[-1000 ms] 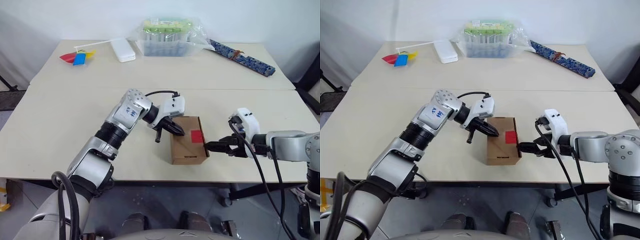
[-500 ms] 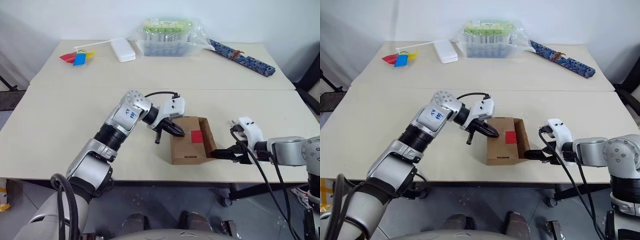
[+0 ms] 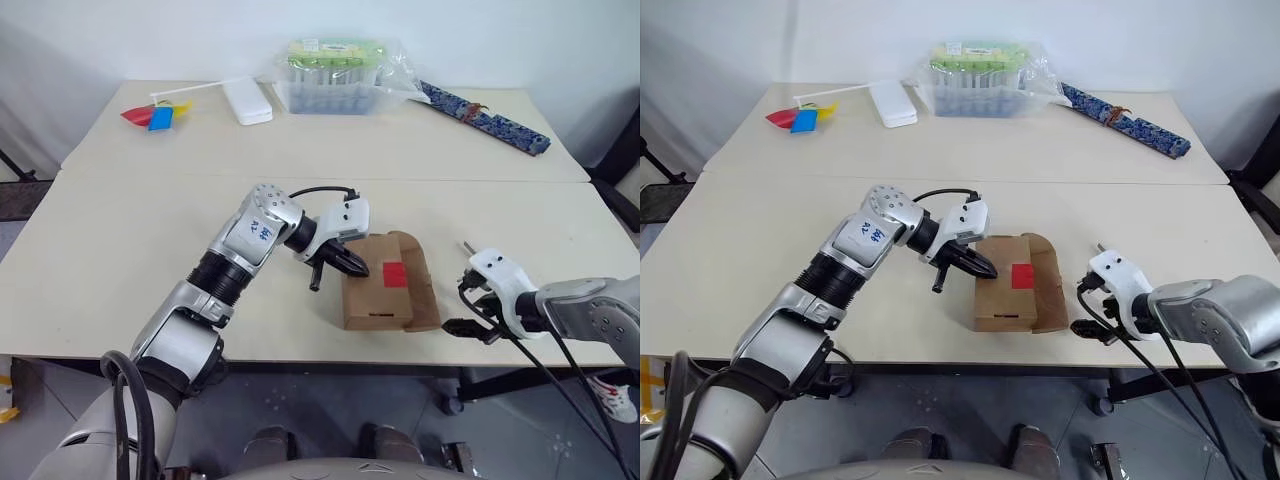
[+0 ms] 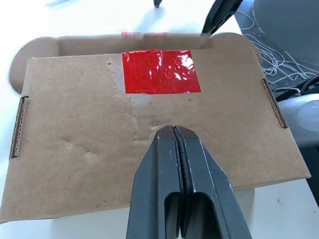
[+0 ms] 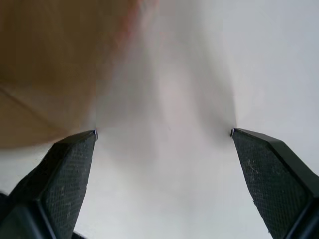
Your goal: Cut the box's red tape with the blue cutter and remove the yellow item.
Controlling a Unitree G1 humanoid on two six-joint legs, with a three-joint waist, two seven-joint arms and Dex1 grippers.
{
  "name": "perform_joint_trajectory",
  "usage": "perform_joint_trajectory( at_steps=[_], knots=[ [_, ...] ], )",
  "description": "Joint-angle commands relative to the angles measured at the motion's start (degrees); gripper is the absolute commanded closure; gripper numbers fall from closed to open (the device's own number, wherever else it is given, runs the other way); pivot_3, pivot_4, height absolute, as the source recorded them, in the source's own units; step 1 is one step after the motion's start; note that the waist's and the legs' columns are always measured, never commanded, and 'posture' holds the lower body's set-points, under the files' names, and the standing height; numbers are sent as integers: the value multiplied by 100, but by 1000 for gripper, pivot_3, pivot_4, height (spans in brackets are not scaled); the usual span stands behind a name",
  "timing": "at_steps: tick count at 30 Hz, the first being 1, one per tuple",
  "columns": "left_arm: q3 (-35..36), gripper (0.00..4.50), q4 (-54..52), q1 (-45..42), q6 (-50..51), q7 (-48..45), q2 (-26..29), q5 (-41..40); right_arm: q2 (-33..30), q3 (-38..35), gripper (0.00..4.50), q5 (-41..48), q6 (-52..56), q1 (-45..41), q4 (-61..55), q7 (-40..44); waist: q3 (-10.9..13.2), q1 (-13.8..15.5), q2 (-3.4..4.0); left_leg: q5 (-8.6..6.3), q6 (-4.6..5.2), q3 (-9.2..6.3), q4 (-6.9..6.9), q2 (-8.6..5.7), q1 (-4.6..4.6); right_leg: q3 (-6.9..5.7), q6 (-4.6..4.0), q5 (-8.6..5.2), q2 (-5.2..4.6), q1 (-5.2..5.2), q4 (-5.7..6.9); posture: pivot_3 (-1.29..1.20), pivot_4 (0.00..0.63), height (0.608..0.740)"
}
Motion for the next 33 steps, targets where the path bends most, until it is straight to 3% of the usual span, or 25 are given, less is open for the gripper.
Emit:
perform_joint_trajectory(
  at_steps=[1,12,19,27,33],
  knots=[
    [-301,4487,187,248,167,20,70,275,-67,66,0,-301,-271,-68,185,452,0,-6,0,0,0,3,1,1,1,1,0,0,0,0,0,0,150,740],
    [-303,4487,227,219,139,55,46,301,1600,-1372,0,322,1361,-1352,1969,566,6,12,8,3,-4,-3,6,3,0,-1,-1,0,-1,-2,8,0,150,740],
    [-292,4487,206,188,139,47,116,327,1604,-1560,0,70,1336,-1403,2323,589,7,-10,13,3,-5,3,4,2,1,0,-1,0,-1,-3,10,0,150,740],
    [-296,4487,164,205,145,39,166,332,1841,-2388,0,297,1781,-1952,2084,429,11,-35,27,4,-7,9,2,5,2,3,-1,0,0,-9,13,0,150,740],
    [-330,4487,155,203,131,42,104,326,1901,-2108,0,240,1785,-1592,1947,456,12,-34,27,4,-6,9,1,3,1,4,-1,0,0,-9,13,0,150,740]
  ],
)
